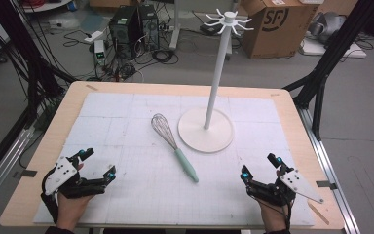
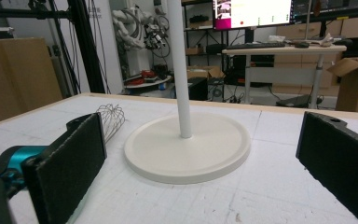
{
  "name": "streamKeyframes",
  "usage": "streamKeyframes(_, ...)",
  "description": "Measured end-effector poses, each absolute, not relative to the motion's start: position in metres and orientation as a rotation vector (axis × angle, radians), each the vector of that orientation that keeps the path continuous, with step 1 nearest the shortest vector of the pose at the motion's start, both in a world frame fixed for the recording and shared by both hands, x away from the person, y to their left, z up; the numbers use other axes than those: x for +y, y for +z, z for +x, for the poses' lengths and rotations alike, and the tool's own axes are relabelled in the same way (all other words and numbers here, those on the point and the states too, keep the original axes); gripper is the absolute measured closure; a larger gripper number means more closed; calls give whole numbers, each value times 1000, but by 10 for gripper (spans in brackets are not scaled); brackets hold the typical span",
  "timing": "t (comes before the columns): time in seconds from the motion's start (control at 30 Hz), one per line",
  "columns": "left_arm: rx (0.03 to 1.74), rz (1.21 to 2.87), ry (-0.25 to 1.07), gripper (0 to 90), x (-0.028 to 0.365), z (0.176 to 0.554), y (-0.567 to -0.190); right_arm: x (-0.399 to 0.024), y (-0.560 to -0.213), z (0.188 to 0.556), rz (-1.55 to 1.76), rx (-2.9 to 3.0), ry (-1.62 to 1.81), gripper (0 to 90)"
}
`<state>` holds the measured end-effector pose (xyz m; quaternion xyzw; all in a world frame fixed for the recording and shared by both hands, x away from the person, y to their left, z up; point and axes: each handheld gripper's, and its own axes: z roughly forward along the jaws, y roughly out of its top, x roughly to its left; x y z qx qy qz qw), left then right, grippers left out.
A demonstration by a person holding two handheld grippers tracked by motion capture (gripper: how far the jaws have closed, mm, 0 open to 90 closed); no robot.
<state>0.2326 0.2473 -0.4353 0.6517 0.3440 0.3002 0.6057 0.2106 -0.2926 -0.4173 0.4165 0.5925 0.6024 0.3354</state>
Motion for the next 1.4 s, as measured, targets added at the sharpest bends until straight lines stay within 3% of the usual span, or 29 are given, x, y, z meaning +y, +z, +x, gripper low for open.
streamKeyframes(0.4,662,1646,561,55,218,256,-417,-298,-418,211,1105,1516,1575,4)
streamKeyframes(0.47,656,1649,545,99,216,259,-416,-298,-418,211,1111,1518,1577,4)
streamKeyframes(0.57,649,1640,529,277,213,262,-411,-298,-418,211,1112,1517,1577,4)
streamKeyframes(0.83,581,1664,471,396,199,272,-395,-301,-418,211,1117,1503,1573,3)
streamKeyframes(1.03,525,1829,337,511,172,291,-392,-301,-419,211,1121,1507,1577,4)
streamKeyframes(1.4,387,2007,250,679,136,302,-391,-302,-420,212,1132,1504,1583,4)
